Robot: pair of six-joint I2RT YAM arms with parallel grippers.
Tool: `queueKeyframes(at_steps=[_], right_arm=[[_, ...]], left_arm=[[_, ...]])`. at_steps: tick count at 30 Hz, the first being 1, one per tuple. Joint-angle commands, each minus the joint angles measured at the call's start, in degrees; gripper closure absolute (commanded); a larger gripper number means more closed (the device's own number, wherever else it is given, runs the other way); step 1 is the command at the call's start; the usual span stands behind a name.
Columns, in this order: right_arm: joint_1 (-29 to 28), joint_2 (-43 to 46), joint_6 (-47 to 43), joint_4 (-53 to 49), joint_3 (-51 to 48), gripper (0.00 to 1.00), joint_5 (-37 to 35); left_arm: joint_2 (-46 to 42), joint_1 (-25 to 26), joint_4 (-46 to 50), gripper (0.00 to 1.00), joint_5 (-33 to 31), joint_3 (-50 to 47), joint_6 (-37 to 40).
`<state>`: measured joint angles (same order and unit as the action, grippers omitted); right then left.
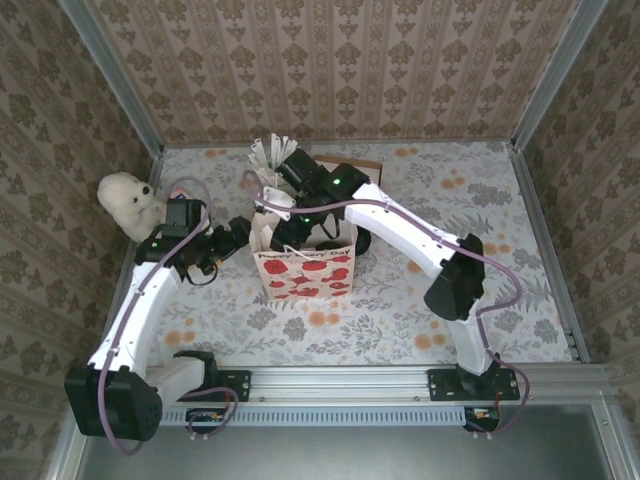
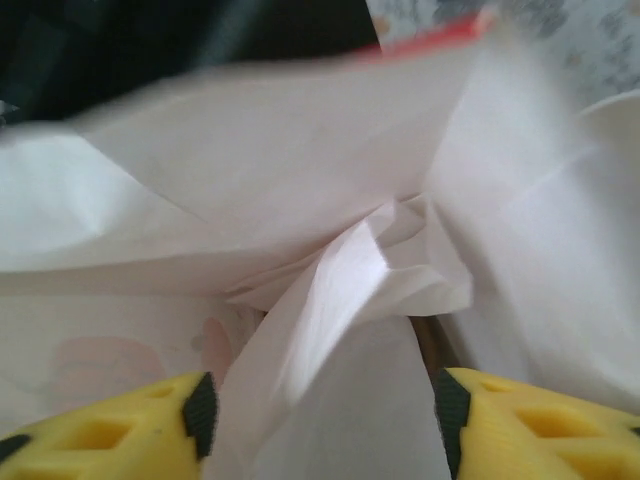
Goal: Pack the takeout coffee
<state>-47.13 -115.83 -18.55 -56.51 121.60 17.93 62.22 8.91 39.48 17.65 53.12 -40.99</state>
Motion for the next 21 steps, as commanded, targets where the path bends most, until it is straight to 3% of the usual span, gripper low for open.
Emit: queueKeyframes(at_steps=[1,4,7,15,21], right_arm=[[-0.1,6.9,1.2,4.4,-2.1,0.27,-1.3],[-0.1,10.9,3.6,8.3,-4.4,0.14,-5.0],[0.2,15.2,9.2,14.6,-7.5,0.01,-14.3],[1.1,30.9,20.4,31.5,-23.0,0.00,-31.3],[7.8,41.7,28.9,36.3,-36.5,0.00,-39.2]], left_arm=[[2.3,-0.2,-2.8,0.00,0.8,-0.1,-1.1],[4.0,0.1,-3.8,0.00,1.5,0.0,-1.5],[5.0,0.8,-5.3,0.00,1.5,-0.3,-2.2],[8.6,3.4,-6.8,0.00,0.7,0.8,-3.6],[6.7,4.9,-4.5,0.00,-2.6,1.6,-3.9]])
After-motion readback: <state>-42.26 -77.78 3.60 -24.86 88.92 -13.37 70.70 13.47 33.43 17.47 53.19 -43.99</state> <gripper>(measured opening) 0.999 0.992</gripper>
